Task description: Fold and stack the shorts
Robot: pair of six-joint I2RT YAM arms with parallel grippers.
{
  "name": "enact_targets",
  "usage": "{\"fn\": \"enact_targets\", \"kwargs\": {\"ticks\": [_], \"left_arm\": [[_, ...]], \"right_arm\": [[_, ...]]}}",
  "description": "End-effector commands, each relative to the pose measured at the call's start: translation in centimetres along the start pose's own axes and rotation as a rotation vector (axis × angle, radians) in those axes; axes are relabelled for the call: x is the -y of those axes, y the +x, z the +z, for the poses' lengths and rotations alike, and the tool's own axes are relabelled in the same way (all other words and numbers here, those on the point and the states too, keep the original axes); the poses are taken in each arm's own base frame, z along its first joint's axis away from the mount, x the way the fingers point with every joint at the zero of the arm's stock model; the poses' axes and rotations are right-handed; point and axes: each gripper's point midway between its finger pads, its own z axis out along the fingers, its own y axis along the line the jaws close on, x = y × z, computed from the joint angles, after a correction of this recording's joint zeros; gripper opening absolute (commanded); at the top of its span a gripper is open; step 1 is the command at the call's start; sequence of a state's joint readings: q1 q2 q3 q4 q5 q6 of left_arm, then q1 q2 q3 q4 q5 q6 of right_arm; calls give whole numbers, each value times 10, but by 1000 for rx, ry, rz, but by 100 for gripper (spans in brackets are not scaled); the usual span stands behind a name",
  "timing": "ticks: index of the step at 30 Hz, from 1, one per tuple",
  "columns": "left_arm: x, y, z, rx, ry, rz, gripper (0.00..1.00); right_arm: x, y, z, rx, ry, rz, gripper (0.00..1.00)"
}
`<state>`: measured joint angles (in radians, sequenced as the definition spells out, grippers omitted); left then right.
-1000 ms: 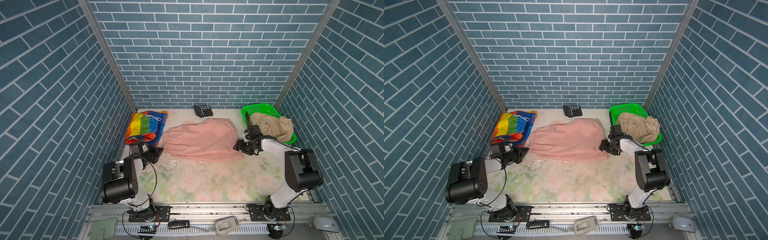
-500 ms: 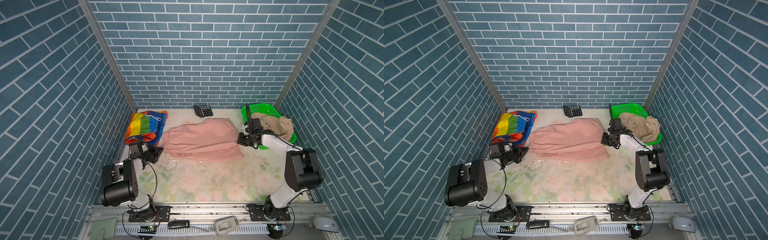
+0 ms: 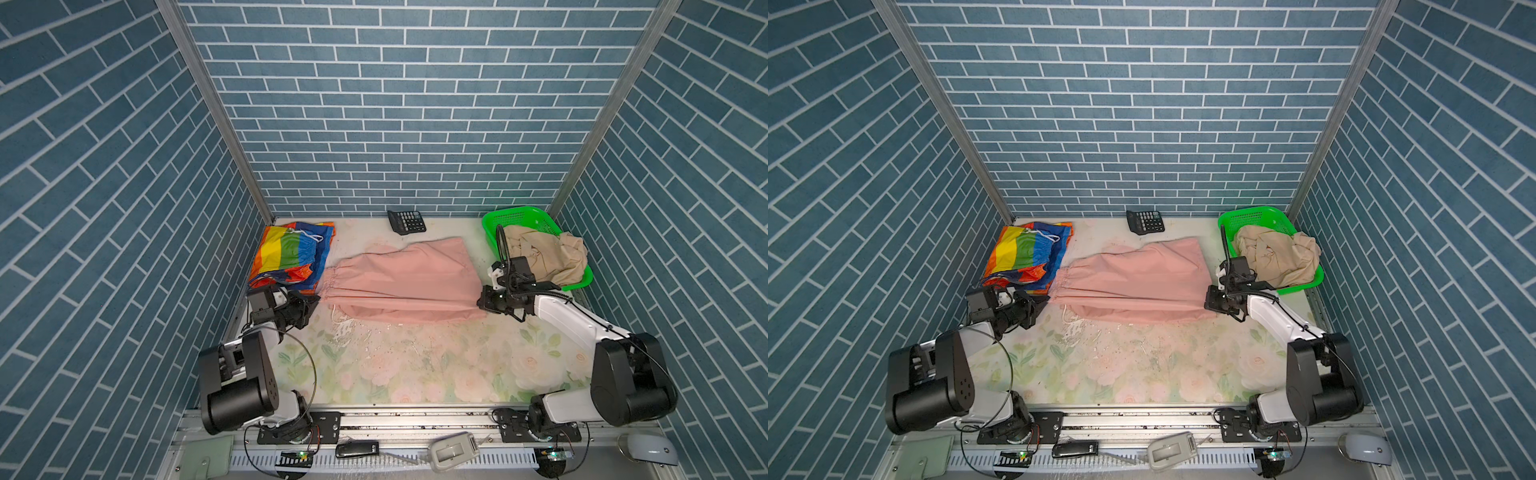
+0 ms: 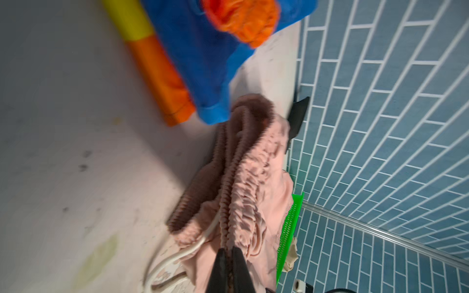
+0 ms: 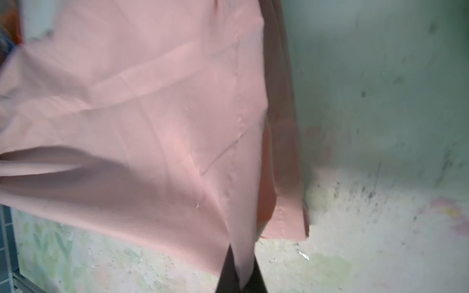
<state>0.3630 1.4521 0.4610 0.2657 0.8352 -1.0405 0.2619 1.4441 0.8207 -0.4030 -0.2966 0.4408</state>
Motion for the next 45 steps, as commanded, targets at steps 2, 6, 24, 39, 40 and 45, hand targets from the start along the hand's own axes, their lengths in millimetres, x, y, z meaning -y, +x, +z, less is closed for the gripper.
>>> {"fn": "enact_targets", "kwargs": {"ticks": [2, 6, 24, 39, 40, 45], "left_arm": [[-21, -3, 3, 27, -16, -18, 0], [-30, -1, 5, 27, -33, -29, 0], [78, -18, -68, 186, -142, 342, 100], [116, 37, 96, -72, -89, 414, 100], [113, 35, 97, -68, -101, 419, 100], [72, 20, 96, -53, -205, 395, 99]], "right_arm": [[7, -2, 13, 13, 11, 20, 0], [13, 3, 26, -16, 20, 28, 0], [-32, -61, -54, 163, -6, -88, 92], [-211, -160, 59, 188, -643, -94, 99], [-215, -162, 68, 182, -658, -95, 99], [-198, -174, 116, 180, -622, -78, 99]]}}
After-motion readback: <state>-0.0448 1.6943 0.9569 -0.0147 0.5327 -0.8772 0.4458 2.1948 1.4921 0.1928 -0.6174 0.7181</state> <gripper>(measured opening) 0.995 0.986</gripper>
